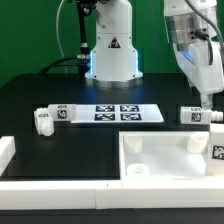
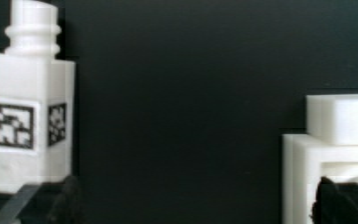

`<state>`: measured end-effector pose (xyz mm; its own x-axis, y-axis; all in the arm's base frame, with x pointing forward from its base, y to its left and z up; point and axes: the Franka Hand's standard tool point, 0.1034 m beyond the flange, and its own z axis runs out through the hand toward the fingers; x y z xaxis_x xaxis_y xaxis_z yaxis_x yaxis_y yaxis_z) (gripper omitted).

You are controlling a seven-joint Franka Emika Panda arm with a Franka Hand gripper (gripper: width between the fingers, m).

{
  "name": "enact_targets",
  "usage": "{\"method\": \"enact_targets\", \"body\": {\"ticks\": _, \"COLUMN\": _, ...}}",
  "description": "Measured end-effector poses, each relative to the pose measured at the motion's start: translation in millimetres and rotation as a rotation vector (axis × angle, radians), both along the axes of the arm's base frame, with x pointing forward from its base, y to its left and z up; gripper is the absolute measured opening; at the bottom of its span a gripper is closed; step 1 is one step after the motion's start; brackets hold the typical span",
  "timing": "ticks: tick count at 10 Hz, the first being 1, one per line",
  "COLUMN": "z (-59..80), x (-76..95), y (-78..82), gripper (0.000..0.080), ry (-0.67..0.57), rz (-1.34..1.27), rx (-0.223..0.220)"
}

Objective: Assemble square table

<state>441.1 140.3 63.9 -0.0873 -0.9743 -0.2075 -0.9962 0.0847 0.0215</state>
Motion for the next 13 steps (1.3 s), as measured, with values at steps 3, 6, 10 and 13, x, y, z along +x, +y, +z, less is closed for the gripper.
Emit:
{"method": "enact_targets", "body": {"ticks": 3, "z": -24.5, "x": -45.2, "y": 12.0, "gripper": 0.0649, "ry": 0.080, "rz": -0.018, "rx": -0.030}}
{"method": "enact_targets", "body": {"ticks": 6, "z": -26.2, "x": -45.7, "y": 12.6, "gripper": 0.0649, "ry": 0.083, "rz": -0.005, "rx": -0.031}}
{"method": "enact_targets", "body": {"ticks": 10, "z": -55.4, "x": -61.2, "y": 16.9, "gripper": 0.0649, "ry": 0.132, "rz": 0.022, "rx": -0.062}}
{"method": "enact_targets", "body": {"ticks": 13, "z": -56.0, "x": -61.6, "y": 16.6, "gripper": 0.0462, "ry": 0.133, "rz": 0.022, "rx": -0.062}}
